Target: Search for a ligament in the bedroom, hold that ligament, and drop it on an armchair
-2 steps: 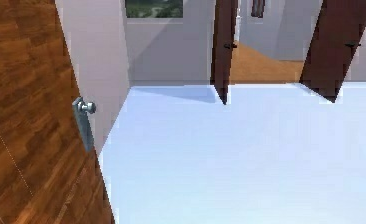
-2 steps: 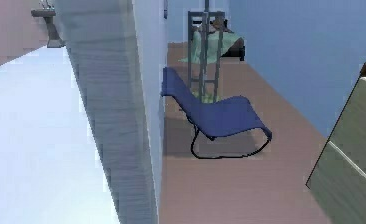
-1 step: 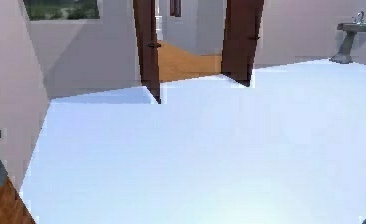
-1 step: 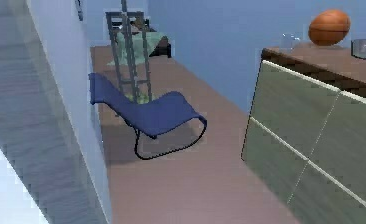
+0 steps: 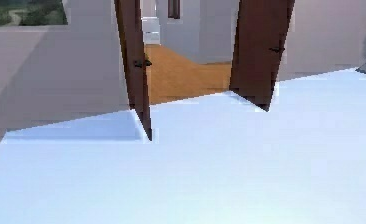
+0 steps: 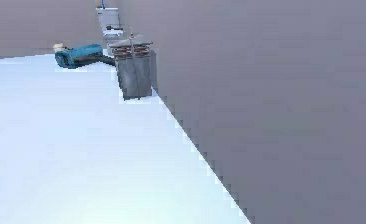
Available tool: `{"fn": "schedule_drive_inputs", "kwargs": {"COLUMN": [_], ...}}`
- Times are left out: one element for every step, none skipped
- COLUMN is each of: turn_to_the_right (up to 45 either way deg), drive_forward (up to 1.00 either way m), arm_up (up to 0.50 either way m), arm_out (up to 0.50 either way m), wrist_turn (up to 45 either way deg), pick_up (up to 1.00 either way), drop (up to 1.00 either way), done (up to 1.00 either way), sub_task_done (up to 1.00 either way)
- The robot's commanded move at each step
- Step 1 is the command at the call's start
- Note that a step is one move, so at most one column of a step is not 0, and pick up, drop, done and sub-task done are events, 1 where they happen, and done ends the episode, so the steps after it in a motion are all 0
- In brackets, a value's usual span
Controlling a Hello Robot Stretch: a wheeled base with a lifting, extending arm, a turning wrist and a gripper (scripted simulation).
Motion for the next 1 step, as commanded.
{"fn": "schedule_drive_inputs", "kwargs": {"turn_to_the_right": [0.0], "drive_forward": [1.0], "arm_up": [0.0], "arm_out": [0.0], "wrist_turn": [0.0], "pick_up": [0.0], "drop": [0.0], "done": [0.0], "sub_task_done": [0.0]}}
